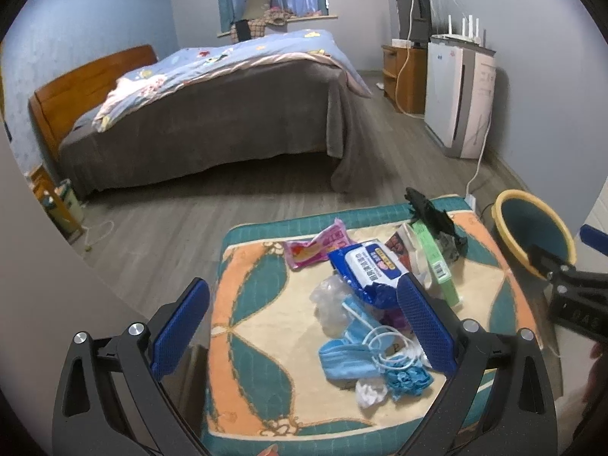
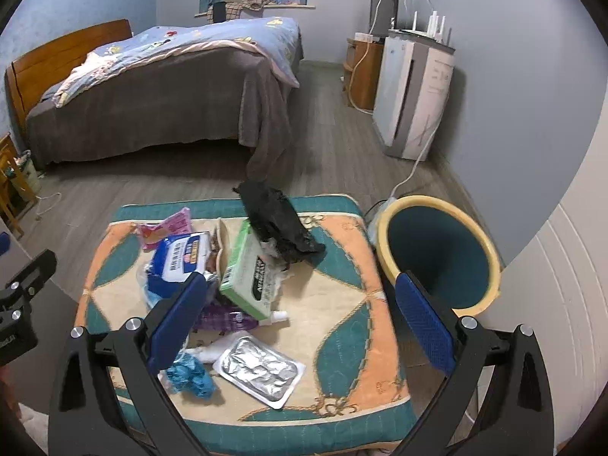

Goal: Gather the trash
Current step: 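Move both grippers toward the trash pile on the stool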

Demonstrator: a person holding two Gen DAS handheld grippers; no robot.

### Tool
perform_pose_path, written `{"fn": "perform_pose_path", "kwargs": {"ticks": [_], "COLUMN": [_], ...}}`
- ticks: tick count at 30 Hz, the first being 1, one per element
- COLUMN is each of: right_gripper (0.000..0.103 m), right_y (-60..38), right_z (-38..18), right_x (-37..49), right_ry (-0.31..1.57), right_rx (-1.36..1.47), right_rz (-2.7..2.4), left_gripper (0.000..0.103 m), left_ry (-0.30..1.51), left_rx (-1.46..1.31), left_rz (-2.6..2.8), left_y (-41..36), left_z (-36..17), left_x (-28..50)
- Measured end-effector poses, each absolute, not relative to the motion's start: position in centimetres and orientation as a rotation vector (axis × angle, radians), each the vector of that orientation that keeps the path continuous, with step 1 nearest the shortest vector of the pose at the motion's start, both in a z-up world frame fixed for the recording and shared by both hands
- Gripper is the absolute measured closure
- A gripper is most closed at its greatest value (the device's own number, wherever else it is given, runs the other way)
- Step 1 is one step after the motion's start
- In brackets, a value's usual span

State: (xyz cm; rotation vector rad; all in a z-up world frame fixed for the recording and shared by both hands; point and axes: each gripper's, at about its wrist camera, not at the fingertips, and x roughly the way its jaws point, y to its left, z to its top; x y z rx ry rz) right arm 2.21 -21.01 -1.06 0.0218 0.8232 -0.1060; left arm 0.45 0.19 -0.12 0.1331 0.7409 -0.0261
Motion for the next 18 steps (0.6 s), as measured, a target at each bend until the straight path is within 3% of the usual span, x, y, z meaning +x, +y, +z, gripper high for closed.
{"fn": "perform_pose_path", "kwargs": {"ticks": [18], "right_gripper": [0.006], "right_y": [-21.5], "right_z": [-1.4], "right_x": [4.2], "right_ry": [0.895], "right_rx": [0.103], "right_rz": [-0.074], "left_gripper": [0.005], "left_ry": [0.792], "left_rx": [0.146], "left_rz": [-0.011], "left_y": [0.7], "left_z": [-0.7], "left_x": [2.4]}}
